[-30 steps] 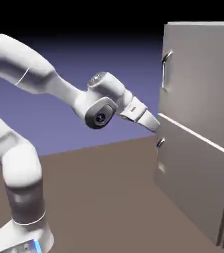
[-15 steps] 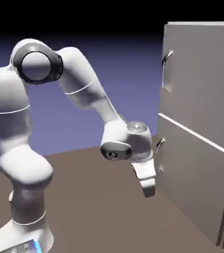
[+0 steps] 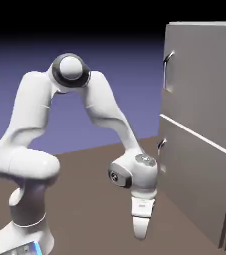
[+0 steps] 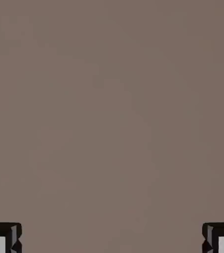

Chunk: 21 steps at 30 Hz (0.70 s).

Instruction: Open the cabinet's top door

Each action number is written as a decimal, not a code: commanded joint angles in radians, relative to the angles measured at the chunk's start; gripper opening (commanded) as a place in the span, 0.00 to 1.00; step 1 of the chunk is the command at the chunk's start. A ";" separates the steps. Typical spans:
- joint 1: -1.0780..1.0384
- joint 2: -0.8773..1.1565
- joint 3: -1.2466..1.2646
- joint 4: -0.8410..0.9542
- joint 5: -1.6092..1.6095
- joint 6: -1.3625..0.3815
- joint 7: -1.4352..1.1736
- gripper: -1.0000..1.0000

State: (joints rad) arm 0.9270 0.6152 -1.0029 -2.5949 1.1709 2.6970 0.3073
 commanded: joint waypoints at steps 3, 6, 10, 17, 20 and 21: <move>0.084 0.109 -0.092 0.020 0.107 -0.031 -0.040 0.50; 0.168 0.218 -0.184 0.039 0.215 -0.062 -0.080 0.50; 0.280 0.363 -0.307 0.066 0.358 -0.104 -0.133 0.50; 0.476 0.616 -0.521 0.112 0.609 -0.177 -0.226 0.50; 0.560 0.725 -0.613 0.132 0.716 -0.208 -0.265 0.50; 0.588 0.761 -0.644 0.138 0.752 -0.218 -0.279 0.50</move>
State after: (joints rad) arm 1.5147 1.3764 -1.6471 -2.4567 1.9229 2.4786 0.0287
